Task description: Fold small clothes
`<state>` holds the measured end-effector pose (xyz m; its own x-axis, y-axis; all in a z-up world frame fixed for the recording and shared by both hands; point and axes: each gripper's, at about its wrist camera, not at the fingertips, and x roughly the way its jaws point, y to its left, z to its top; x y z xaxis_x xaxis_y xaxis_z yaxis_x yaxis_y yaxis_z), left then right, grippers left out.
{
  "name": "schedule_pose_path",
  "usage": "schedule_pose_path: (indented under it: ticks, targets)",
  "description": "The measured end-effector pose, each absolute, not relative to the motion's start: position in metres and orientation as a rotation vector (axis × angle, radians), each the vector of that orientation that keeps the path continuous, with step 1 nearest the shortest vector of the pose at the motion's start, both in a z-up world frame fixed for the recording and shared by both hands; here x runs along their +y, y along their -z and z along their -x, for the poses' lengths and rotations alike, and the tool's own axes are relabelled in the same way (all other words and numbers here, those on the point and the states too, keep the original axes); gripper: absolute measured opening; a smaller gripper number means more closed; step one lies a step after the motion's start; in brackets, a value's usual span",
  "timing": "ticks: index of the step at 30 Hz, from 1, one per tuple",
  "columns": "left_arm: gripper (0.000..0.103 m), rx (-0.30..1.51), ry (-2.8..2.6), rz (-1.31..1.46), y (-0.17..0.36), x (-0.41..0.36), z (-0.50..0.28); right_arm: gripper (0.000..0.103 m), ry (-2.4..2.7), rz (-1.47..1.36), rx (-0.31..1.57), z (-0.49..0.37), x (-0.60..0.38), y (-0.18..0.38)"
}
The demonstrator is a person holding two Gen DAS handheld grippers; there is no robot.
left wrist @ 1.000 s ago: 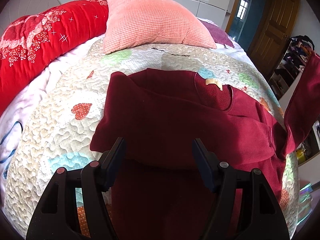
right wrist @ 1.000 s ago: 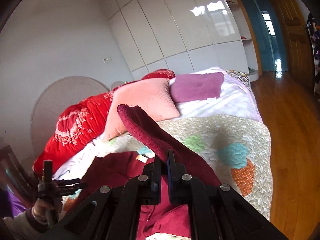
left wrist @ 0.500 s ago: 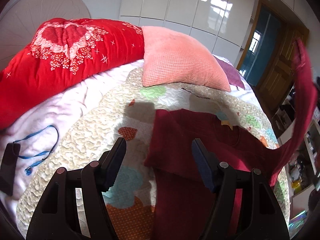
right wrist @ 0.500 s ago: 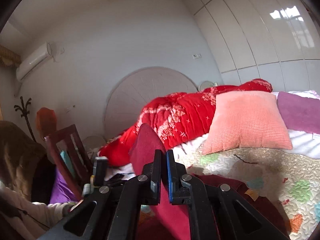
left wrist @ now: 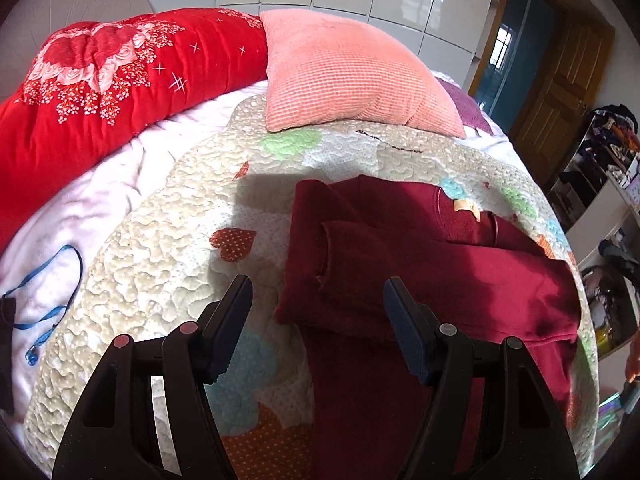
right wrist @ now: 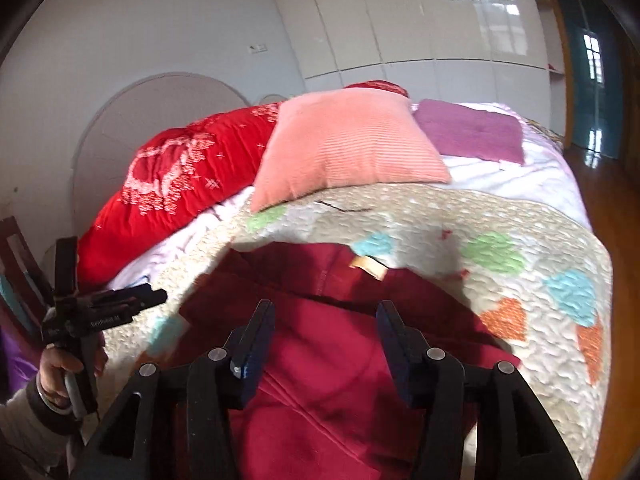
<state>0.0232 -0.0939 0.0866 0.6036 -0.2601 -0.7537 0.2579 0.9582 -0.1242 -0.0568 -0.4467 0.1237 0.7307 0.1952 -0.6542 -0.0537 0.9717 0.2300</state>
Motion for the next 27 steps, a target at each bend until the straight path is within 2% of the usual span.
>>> schedule_pose_path:
  ticks: [1, 6, 8, 9, 10, 13, 14, 15, 17, 19, 23, 24, 25, 27]
  targets:
    - [0.068, 0.884, 0.286, -0.008, -0.081, -0.099, -0.031, 0.067, -0.083, -0.226, 0.768, 0.059, -0.460, -0.113]
    - [0.067, 0.962, 0.332, 0.003, -0.051, -0.124, -0.058, 0.067, 0.066, -0.427, 0.832, 0.062, -0.514, -0.067]
    - [0.046, 0.988, 0.309, -0.035, -0.039, -0.133, -0.064, 0.067, 0.046, -0.503, 0.866, 0.050, -0.518, -0.047]
    - [0.034, 0.984, 0.290, -0.051, -0.037, -0.134, -0.065, 0.062, 0.036, -0.528, 0.889, 0.044, -0.518, -0.038]
    - [0.027, 0.978, 0.289, -0.044, -0.038, -0.131, -0.066, 0.042, 0.032, -0.533, 0.900, 0.039, -0.514, -0.033]
    - [0.015, 0.951, 0.310, 0.013, -0.053, -0.117, -0.067, 0.014, 0.055, -0.451, 0.819, 0.040, -0.501, -0.051]
    - [0.014, 0.927, 0.307, 0.014, -0.059, -0.113, -0.066, 0.014, 0.055, -0.418, 0.798, 0.040, -0.496, -0.058]
    - [0.009, 0.901, 0.291, 0.000, -0.062, -0.111, -0.065, 0.014, 0.065, -0.382, 0.792, 0.039, -0.493, -0.061]
    - [0.008, 0.909, 0.271, -0.041, -0.057, -0.115, -0.069, 0.014, 0.140, -0.304, 0.850, 0.031, -0.493, -0.054]
    - [0.008, 0.949, 0.271, -0.036, -0.046, -0.117, -0.070, 0.017, 0.167, -0.309, 0.907, 0.031, -0.499, -0.044]
    - [0.008, 0.938, 0.281, -0.036, -0.047, -0.116, -0.060, 0.026, 0.155, -0.363, 0.862, 0.066, -0.499, -0.062]
    - [0.009, 0.940, 0.286, -0.028, -0.048, -0.114, -0.058, 0.037, 0.130, -0.387, 0.856, 0.076, -0.497, -0.065]
    - [0.009, 0.945, 0.290, -0.019, -0.050, -0.111, -0.056, 0.053, 0.102, -0.419, 0.851, 0.087, -0.492, -0.065]
    - [0.012, 0.954, 0.299, -0.001, -0.052, -0.106, -0.051, 0.066, 0.041, -0.490, 0.869, 0.098, -0.484, -0.055]
